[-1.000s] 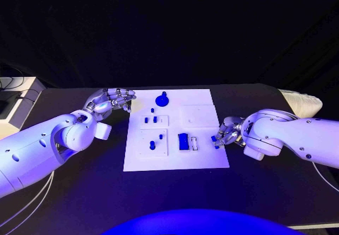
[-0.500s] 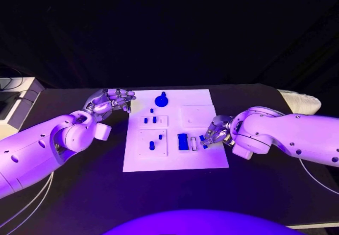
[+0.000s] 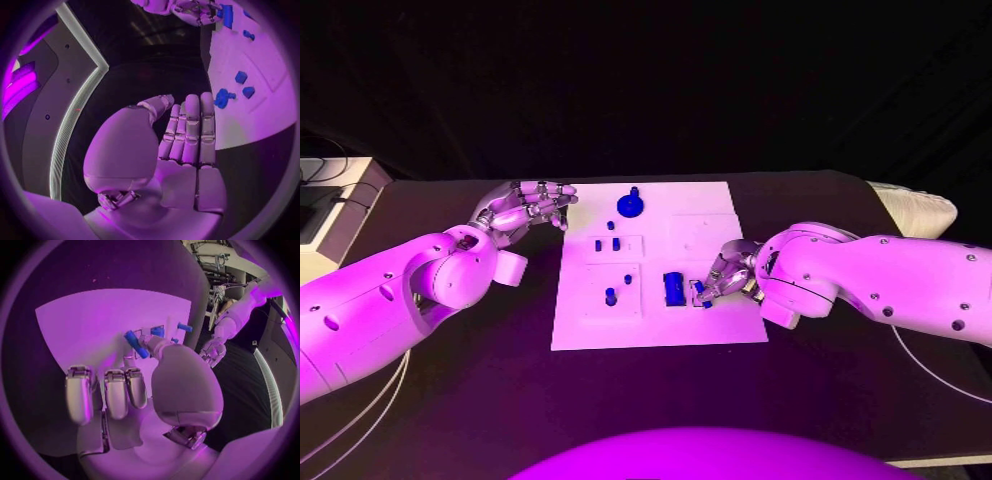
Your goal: Assemble the parts on the task board
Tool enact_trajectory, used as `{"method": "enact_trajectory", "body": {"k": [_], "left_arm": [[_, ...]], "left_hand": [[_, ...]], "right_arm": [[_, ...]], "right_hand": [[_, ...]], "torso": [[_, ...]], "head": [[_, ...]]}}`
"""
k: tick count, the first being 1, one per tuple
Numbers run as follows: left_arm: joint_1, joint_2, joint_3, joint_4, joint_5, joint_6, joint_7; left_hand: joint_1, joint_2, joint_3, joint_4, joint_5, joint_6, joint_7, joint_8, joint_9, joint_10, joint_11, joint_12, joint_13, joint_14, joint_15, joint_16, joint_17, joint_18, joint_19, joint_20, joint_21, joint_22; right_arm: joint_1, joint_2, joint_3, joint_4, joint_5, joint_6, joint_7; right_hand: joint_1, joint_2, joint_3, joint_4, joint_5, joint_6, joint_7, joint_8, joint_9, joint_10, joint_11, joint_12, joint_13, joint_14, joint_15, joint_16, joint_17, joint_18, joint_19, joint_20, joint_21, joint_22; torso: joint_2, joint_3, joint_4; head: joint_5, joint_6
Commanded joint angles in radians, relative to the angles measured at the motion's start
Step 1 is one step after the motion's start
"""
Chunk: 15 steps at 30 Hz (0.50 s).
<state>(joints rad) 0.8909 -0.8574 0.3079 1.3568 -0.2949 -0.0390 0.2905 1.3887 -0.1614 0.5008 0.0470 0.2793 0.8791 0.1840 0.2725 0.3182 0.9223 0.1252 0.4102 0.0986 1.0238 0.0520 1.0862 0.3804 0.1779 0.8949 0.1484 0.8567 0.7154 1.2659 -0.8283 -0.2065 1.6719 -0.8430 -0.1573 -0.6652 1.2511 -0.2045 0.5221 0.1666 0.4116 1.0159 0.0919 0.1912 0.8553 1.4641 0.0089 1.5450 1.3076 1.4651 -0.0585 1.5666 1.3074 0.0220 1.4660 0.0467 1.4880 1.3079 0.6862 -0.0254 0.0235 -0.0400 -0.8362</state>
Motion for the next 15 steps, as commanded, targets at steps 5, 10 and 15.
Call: {"method": "enact_trajectory", "body": {"k": [5,10,15], "left_arm": [[0.000,0.001,0.000,0.000,0.004,0.020,0.006],[0.000,0.000,0.000,0.001,0.004,0.020,0.005],[0.000,-0.001,0.000,0.001,0.004,0.020,0.004]], "left_hand": [[-0.008,0.001,0.002,0.005,0.005,-0.003,0.004,-0.007,-0.002,0.001,0.007,-0.005,-0.001,0.000,0.005,-0.003,0.001,0.006,-0.001,0.002,-0.006,-0.001],[-0.008,0.001,0.002,0.005,0.005,-0.003,0.004,-0.007,-0.002,0.001,0.007,-0.005,-0.001,0.000,0.005,-0.003,0.001,0.006,-0.001,0.002,-0.006,-0.001],[-0.008,0.001,0.002,0.005,0.005,-0.003,0.004,-0.007,-0.002,0.001,0.007,-0.005,-0.001,0.000,0.005,-0.003,0.001,0.006,-0.001,0.002,-0.006,-0.001]], "right_arm": [[-0.007,0.011,0.000,-0.008,0.001,-0.001,0.001],[-0.010,0.016,0.000,-0.015,-0.008,-0.009,0.001],[-0.011,0.018,0.000,-0.018,-0.016,-0.018,0.004]], "right_hand": [[-0.027,-0.005,0.030,-0.026,-0.005,0.003,-0.004,0.006,-0.001,0.090,0.001,0.000,0.246,0.106,0.002,0.004,0.263,-0.006,0.085,0.001,-0.006,0.241],[-0.052,-0.009,0.016,-0.016,-0.036,0.004,-0.005,0.005,-0.001,0.091,0.001,0.000,0.247,0.106,0.002,0.004,0.263,-0.006,0.085,0.001,-0.007,0.241],[-0.083,-0.011,-0.013,0.005,-0.074,0.006,-0.005,0.004,-0.004,0.091,0.001,0.001,0.247,0.106,0.003,0.004,0.263,-0.005,0.085,0.001,-0.008,0.241]], "torso": [[0.001,0.0012,0.0001],[0.001,0.0010,0.0006],[0.000,0.0003,-0.0005]], "head": [[0.002,-0.001],[0.004,-0.003],[0.005,-0.003]]}}
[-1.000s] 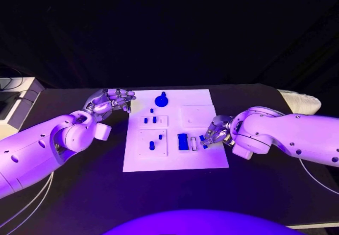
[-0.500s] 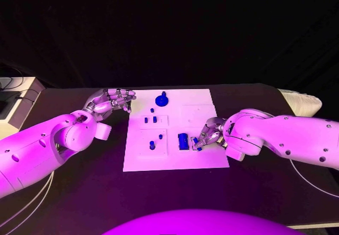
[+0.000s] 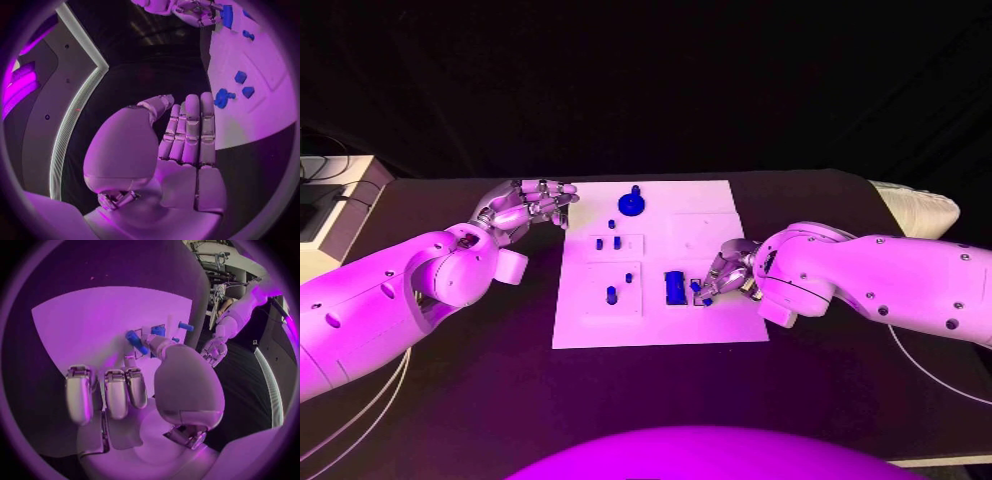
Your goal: Assemble the parts on the task board
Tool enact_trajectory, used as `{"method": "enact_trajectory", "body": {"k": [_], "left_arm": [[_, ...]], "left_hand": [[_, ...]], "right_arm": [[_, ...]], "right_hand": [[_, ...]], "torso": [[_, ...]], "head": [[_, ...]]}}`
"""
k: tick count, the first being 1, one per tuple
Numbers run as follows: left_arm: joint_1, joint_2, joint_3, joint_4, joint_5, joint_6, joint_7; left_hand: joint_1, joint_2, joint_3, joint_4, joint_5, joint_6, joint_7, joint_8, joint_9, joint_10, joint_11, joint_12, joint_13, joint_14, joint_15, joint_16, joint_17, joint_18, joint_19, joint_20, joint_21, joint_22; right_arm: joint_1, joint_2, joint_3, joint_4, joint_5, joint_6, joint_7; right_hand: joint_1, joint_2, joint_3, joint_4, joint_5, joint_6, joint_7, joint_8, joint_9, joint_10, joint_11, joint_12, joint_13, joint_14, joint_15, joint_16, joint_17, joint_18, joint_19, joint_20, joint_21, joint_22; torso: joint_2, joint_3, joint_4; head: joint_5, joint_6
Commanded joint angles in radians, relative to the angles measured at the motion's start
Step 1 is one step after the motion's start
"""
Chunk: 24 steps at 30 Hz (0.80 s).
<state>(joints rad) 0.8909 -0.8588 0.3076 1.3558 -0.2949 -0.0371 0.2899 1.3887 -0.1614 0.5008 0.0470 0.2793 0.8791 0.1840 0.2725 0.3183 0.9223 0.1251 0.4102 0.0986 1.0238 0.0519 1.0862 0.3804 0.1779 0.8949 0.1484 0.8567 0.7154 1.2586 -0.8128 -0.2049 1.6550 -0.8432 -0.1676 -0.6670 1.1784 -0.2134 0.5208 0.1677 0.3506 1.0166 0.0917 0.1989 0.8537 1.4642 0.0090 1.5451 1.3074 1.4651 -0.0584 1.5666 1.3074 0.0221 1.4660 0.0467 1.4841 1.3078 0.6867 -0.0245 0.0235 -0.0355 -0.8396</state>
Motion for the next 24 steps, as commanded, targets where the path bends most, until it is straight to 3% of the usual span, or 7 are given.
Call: {"method": "enact_trajectory", "body": {"k": [1,3,6,18,24], "left_arm": [[0.000,0.001,0.001,0.002,0.004,0.019,0.004],[0.000,0.001,0.001,0.002,0.004,0.019,0.004],[0.000,0.000,0.001,0.002,0.004,0.020,0.003],[0.000,-0.002,0.001,0.002,0.004,0.022,0.000],[0.000,-0.002,0.001,0.002,0.004,0.023,-0.001]], "left_hand": [[-0.008,0.001,0.002,0.005,0.005,-0.003,0.004,-0.007,-0.002,0.001,0.007,-0.005,-0.002,0.000,0.005,-0.003,0.001,0.006,-0.001,0.002,-0.006,-0.001],[-0.008,0.001,0.002,0.005,0.005,-0.003,0.004,-0.007,-0.002,0.001,0.007,-0.005,-0.002,0.000,0.005,-0.003,0.001,0.006,-0.001,0.002,-0.006,-0.001],[-0.008,0.001,0.002,0.005,0.005,-0.003,0.004,-0.007,-0.002,0.001,0.007,-0.005,-0.002,0.000,0.005,-0.003,0.001,0.006,-0.001,0.002,-0.006,-0.001],[-0.007,0.000,0.003,0.005,0.005,-0.003,0.004,-0.006,-0.002,-0.001,0.008,-0.006,-0.003,-0.001,0.005,-0.003,0.001,0.006,0.000,0.003,-0.007,-0.002],[-0.007,0.000,0.003,0.005,0.005,-0.003,0.004,-0.006,-0.002,-0.001,0.008,-0.006,-0.003,-0.001,0.005,-0.003,0.001,0.006,0.000,0.003,-0.007,-0.002]], "right_arm": [[-0.004,0.003,-0.002,-0.001,-0.018,-0.009,0.007],[-0.004,0.003,-0.002,-0.002,-0.020,-0.011,0.009],[-0.005,0.003,-0.002,-0.003,-0.027,-0.013,0.011],[-0.005,0.002,-0.002,-0.006,-0.033,0.002,0.011],[-0.005,0.004,-0.002,-0.002,-0.035,-0.013,0.020]], "right_hand": [[-0.016,-0.002,-0.019,0.009,-0.034,0.006,-0.005,-0.004,-0.003,0.091,0.001,0.001,0.247,0.106,0.003,0.004,0.263,-0.005,0.085,0.001,-0.004,0.241],[-0.031,-0.003,-0.038,0.027,-0.088,0.009,-0.005,-0.005,-0.006,0.092,0.001,0.002,0.248,0.106,0.003,0.004,0.263,-0.005,0.085,0.001,-0.004,0.241],[-0.041,0.001,-0.051,0.044,-0.105,0.013,-0.006,-0.005,-0.008,0.093,0.001,0.004,0.249,0.106,0.002,0.004,0.263,-0.005,0.085,0.001,-0.004,0.241],[-0.046,0.013,-0.057,0.061,-0.092,0.026,-0.012,0.000,-0.010,0.092,-0.004,0.002,0.248,0.106,-0.001,0.004,0.263,-0.005,0.084,-0.001,-0.007,0.240],[-0.054,0.006,-0.068,0.072,-0.093,0.029,-0.012,0.001,-0.011,0.092,-0.005,0.002,0.248,0.106,-0.002,0.004,0.263,-0.005,0.084,-0.003,-0.008,0.240]], "torso": [[0.000,-0.0005,-0.0005],[-0.001,-0.0002,-0.0001],[-0.001,-0.0002,0.0001],[-0.001,-0.0007,-0.0005],[0.000,-0.0008,0.0002]], "head": [[0.001,0.000],[0.001,-0.001],[0.001,-0.001],[0.001,-0.002],[0.001,-0.003]]}}
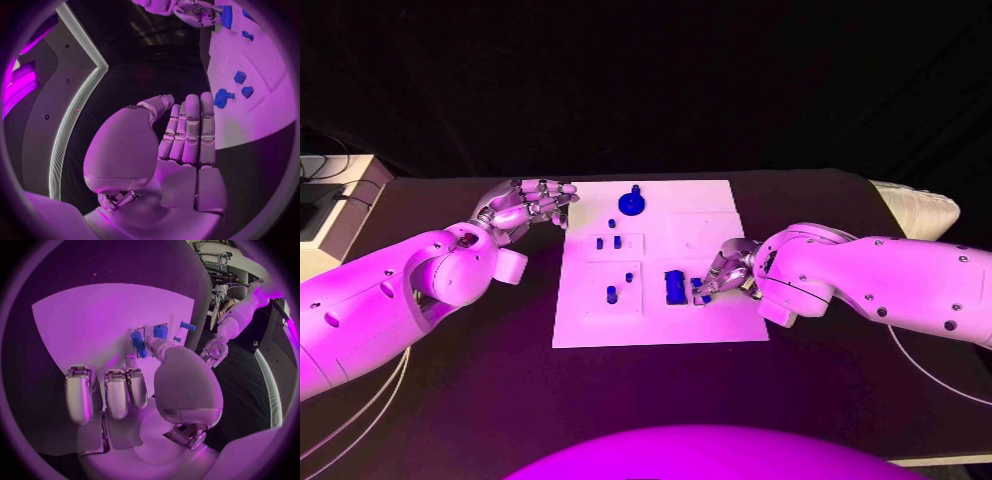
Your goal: Assemble the parts on the task board
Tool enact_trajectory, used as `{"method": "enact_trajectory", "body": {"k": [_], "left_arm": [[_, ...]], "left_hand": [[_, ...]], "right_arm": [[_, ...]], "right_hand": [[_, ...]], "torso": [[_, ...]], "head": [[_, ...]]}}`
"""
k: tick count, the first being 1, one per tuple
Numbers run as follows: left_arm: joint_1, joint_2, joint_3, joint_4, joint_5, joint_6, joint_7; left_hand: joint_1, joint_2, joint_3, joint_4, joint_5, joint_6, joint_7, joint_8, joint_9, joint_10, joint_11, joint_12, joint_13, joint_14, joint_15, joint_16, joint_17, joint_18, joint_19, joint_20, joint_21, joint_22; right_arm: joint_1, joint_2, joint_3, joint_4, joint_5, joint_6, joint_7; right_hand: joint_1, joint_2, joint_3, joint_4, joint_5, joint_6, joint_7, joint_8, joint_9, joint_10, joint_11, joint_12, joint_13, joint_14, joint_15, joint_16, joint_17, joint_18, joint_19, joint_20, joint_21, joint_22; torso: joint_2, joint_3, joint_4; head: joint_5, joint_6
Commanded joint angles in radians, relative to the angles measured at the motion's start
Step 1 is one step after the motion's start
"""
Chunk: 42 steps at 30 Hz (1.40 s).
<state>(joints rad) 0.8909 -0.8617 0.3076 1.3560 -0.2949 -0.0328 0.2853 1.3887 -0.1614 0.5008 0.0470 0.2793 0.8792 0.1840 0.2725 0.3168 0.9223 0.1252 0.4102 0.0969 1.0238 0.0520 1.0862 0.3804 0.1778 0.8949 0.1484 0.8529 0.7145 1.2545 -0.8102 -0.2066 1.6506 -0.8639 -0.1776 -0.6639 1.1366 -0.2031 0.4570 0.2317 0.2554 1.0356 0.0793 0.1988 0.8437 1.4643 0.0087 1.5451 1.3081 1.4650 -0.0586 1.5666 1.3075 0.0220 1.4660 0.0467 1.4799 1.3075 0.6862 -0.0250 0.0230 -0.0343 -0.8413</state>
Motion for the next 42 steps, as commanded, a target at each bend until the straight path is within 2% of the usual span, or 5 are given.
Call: {"method": "enact_trajectory", "body": {"k": [1,5,8,10,42], "left_arm": [[0.000,0.001,0.001,0.002,0.004,0.019,0.003],[0.000,0.001,0.001,0.001,0.004,0.019,0.003],[0.000,0.001,0.001,0.000,0.004,0.019,0.003],[0.000,0.001,0.001,0.001,0.004,0.019,0.003],[0.000,0.002,0.001,-0.002,0.003,0.018,0.003]], "left_hand": [[-0.007,0.000,0.003,0.005,0.005,-0.003,0.004,-0.006,-0.001,-0.001,0.008,-0.006,-0.001,-0.001,0.005,-0.003,0.001,0.006,0.000,0.003,-0.003,-0.001],[-0.007,0.000,0.003,0.005,0.005,-0.003,0.004,-0.006,-0.001,-0.001,0.008,-0.006,-0.001,-0.001,0.005,-0.003,0.001,0.006,0.000,0.003,-0.003,-0.001],[-0.007,0.000,0.003,0.005,0.005,-0.003,0.004,-0.006,-0.001,-0.001,0.008,-0.006,-0.001,-0.001,0.005,-0.003,0.001,0.006,0.000,0.003,-0.003,-0.001],[-0.008,-0.001,0.002,0.006,0.005,-0.002,0.005,-0.006,-0.001,-0.002,0.008,-0.007,-0.002,-0.002,0.006,-0.004,0.001,0.005,0.000,0.003,-0.004,-0.002],[-0.008,-0.001,0.002,0.006,0.005,-0.002,0.005,-0.006,-0.001,-0.002,0.008,-0.007,-0.002,-0.002,0.006,-0.004,0.001,0.005,0.000,0.003,-0.004,-0.002]], "right_arm": [[-0.001,0.002,0.000,0.003,-0.015,-0.005,0.019],[-0.001,0.002,0.000,0.005,-0.015,-0.007,0.023],[-0.001,0.002,0.000,0.006,-0.015,-0.001,0.023],[-0.001,0.002,0.000,0.006,-0.015,0.005,0.022],[-0.001,-0.033,0.000,0.031,-0.044,-0.006,0.019]], "right_hand": [[-0.015,-0.007,-0.008,0.011,-0.001,0.010,0.000,0.001,-0.001,0.092,-0.005,0.002,0.248,0.106,-0.002,0.004,0.263,-0.005,0.084,-0.003,-0.004,0.240],[-0.032,-0.018,-0.032,0.031,-0.008,0.009,0.001,0.000,-0.004,0.092,-0.004,0.002,0.247,0.106,-0.002,0.004,0.263,-0.005,0.084,-0.003,-0.004,0.240],[-0.042,-0.024,-0.059,0.049,0.036,0.011,0.001,0.001,-0.007,0.092,-0.004,0.002,0.247,0.106,-0.002,0.004,0.263,-0.004,0.084,-0.004,-0.005,0.240],[-0.046,-0.023,-0.066,0.054,0.039,0.012,0.000,0.001,-0.007,0.092,-0.004,0.002,0.247,0.106,-0.002,0.004,0.263,-0.004,0.083,-0.004,-0.007,0.239],[-0.086,-0.009,-0.123,0.060,0.043,0.018,-0.004,0.007,-0.008,0.092,-0.008,0.001,0.247,0.106,-0.005,0.004,0.263,-0.004,0.084,-0.005,-0.007,0.239]], "torso": [[0.001,-0.0004,0.0008],[0.000,-0.0006,0.0003],[0.000,-0.0007,0.0001],[0.000,-0.0007,0.0003],[0.000,0.0003,0.0002]], "head": [[-0.001,-0.002],[0.000,-0.003],[0.000,-0.003],[0.000,-0.004],[0.001,-0.007]]}}
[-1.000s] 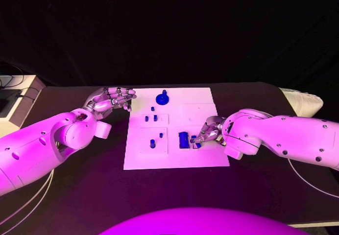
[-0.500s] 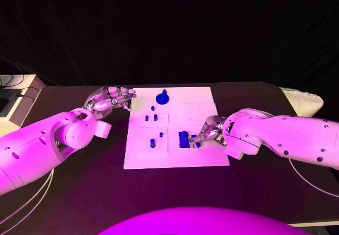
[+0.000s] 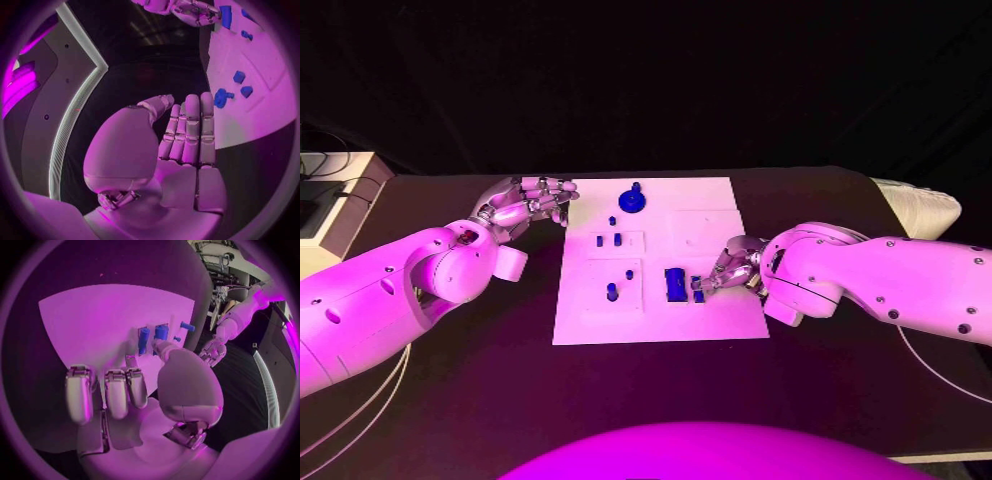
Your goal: Assemble the parts on the task board
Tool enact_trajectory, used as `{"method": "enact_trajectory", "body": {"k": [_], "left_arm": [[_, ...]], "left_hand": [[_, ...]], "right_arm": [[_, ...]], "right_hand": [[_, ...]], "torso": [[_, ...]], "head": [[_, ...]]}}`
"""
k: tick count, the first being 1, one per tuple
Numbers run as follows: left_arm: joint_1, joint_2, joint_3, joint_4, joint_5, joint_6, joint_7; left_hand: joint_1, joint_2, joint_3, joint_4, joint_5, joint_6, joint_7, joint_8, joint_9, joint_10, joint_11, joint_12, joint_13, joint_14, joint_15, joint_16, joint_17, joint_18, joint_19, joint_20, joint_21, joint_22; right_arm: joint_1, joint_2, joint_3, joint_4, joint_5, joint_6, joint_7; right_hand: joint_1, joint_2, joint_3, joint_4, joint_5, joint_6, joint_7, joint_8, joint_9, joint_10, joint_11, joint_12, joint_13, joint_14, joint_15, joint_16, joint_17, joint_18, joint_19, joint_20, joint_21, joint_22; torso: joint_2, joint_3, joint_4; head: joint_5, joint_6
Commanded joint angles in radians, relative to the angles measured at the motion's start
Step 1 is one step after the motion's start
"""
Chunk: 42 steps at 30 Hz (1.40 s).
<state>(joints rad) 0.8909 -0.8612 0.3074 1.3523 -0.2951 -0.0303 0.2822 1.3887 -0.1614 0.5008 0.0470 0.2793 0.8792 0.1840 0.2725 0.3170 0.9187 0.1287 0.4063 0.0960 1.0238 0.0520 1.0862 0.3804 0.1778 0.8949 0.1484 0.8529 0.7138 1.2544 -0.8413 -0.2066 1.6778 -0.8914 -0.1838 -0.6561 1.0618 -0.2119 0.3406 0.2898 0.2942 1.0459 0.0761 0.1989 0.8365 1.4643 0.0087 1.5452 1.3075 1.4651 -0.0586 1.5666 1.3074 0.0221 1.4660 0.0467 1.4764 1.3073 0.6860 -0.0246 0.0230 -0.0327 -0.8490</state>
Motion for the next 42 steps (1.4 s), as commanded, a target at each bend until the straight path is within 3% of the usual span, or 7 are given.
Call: {"method": "enact_trajectory", "body": {"k": [1,7,10,16,32,42], "left_arm": [[0.000,0.002,0.001,0.001,0.004,0.016,0.006],[0.000,0.002,0.001,0.001,0.004,0.016,0.006],[0.000,0.001,0.001,0.001,0.003,0.015,0.006],[0.000,0.003,0.001,-0.001,0.003,0.015,0.005],[0.000,0.003,0.001,-0.004,0.003,0.016,0.003],[0.000,0.002,0.001,-0.003,0.003,0.017,0.002]], "left_hand": [[-0.008,-0.001,0.002,0.006,0.005,-0.003,0.005,-0.006,-0.001,0.001,0.005,-0.003,-0.001,-0.002,0.006,-0.004,0.001,0.005,0.000,0.003,-0.004,-0.001],[-0.008,-0.001,0.002,0.006,0.005,-0.003,0.005,-0.006,-0.001,0.001,0.005,-0.003,-0.001,-0.002,0.006,-0.004,0.001,0.005,0.000,0.003,-0.004,-0.001],[-0.008,-0.001,0.002,0.006,0.005,-0.003,0.005,-0.006,-0.001,0.001,0.005,-0.003,-0.001,-0.002,0.006,-0.004,0.001,0.005,0.000,0.003,-0.004,-0.001],[-0.008,-0.001,0.002,0.006,0.005,-0.003,0.005,-0.006,-0.001,0.001,0.005,-0.003,-0.001,-0.002,0.006,-0.004,0.001,0.005,0.000,0.003,-0.004,-0.001],[-0.007,0.001,0.004,0.007,0.005,-0.002,0.005,-0.006,-0.002,0.000,0.005,-0.004,-0.002,-0.003,0.006,-0.004,0.002,0.006,0.000,0.004,-0.006,-0.002],[-0.007,0.001,0.004,0.007,0.005,-0.002,0.005,-0.006,-0.002,0.000,0.005,-0.004,-0.002,-0.003,0.006,-0.004,0.002,0.006,0.000,0.004,-0.006,-0.002]], "right_arm": [[-0.001,-0.002,0.000,0.005,-0.017,0.000,0.011],[-0.001,-0.010,0.000,0.011,-0.019,0.006,0.016],[-0.001,-0.014,0.000,0.016,-0.022,0.014,0.021],[-0.003,-0.018,0.000,0.023,-0.029,0.027,0.027],[-0.008,-0.017,0.000,0.022,-0.043,0.024,0.026],[-0.010,-0.012,0.000,0.013,-0.068,-0.007,0.025]], "right_hand": [[-0.013,0.001,-0.008,0.002,0.005,0.008,-0.001,0.007,-0.001,0.092,-0.008,0.001,0.247,0.106,-0.005,0.004,0.263,-0.004,0.083,-0.005,-0.004,0.239],[0.017,0.006,-0.009,-0.011,0.015,0.007,-0.003,0.009,-0.002,0.093,-0.010,0.003,0.249,0.106,-0.007,0.004,0.263,-0.004,0.084,-0.007,-0.003,0.240],[0.089,0.005,0.002,-0.041,-0.024,0.010,-0.006,0.014,-0.002,0.093,-0.013,0.003,0.249,0.106,-0.009,0.004,0.263,-0.005,0.084,-0.009,-0.001,0.240],[0.150,-0.003,0.003,-0.062,-0.104,0.020,-0.011,0.023,-0.005,0.094,-0.017,0.005,0.250,0.106,-0.013,0.004,0.263,-0.005,0.085,-0.012,0.003,0.241],[0.152,-0.001,-0.003,-0.055,-0.123,0.025,-0.012,0.027,-0.006,0.095,-0.018,0.006,0.250,0.106,-0.013,0.004,0.263,-0.005,0.085,-0.013,0.004,0.241],[0.163,0.026,0.009,-0.044,-0.126,0.032,-0.017,0.035,-0.007,0.097,-0.022,0.008,0.252,0.106,-0.017,0.004,0.263,-0.006,0.086,-0.016,0.004,0.242]], "torso": [[0.000,-0.0001,0.0002],[0.001,-0.0004,0.0011],[0.000,-0.0006,0.0010],[0.000,-0.0004,0.0000],[0.000,-0.0008,0.0009],[0.001,-0.0002,0.0010]], "head": [[0.000,0.000],[-0.001,0.001],[-0.001,0.000],[0.001,-0.002],[0.002,-0.005],[0.002,-0.004]]}}
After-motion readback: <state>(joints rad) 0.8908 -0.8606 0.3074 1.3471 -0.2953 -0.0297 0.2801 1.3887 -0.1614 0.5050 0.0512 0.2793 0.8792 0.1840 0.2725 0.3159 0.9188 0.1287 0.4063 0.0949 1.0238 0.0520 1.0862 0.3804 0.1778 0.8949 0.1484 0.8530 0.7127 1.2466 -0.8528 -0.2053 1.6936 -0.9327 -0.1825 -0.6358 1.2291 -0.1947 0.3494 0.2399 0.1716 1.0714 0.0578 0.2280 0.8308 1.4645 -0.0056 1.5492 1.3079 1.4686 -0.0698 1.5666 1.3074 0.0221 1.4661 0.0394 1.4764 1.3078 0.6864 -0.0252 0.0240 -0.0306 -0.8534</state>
